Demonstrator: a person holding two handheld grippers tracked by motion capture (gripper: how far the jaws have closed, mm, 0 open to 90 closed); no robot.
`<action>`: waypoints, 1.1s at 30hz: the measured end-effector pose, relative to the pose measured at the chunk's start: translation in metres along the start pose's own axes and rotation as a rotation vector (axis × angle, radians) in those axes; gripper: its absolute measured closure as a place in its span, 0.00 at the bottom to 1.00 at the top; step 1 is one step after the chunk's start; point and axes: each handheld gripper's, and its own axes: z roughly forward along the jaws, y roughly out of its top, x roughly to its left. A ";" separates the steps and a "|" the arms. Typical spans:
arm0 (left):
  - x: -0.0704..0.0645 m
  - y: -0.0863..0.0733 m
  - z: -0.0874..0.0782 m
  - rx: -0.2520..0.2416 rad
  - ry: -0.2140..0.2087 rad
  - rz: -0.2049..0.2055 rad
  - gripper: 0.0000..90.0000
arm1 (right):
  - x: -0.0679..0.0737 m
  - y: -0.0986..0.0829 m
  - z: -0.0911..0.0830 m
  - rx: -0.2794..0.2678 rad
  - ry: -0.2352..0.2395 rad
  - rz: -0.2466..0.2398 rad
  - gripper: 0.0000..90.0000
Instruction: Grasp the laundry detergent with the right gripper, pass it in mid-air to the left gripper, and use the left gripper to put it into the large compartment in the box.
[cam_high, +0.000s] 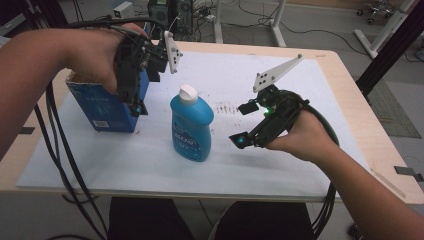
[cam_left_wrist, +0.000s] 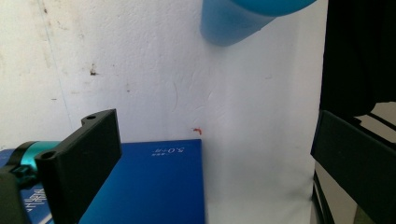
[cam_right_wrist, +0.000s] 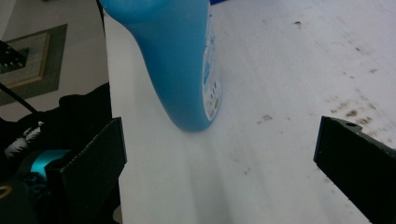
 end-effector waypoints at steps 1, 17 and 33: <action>0.000 0.000 0.000 0.002 0.001 -0.001 0.02 | 0.001 0.000 0.003 -0.006 0.000 -0.003 0.02; -0.001 0.000 0.001 0.001 0.003 0.004 0.02 | 0.017 -0.001 0.048 -0.086 0.006 0.023 0.02; 0.001 -0.001 0.002 -0.003 0.002 0.005 0.02 | 0.022 0.003 0.074 -0.180 -0.025 0.017 0.02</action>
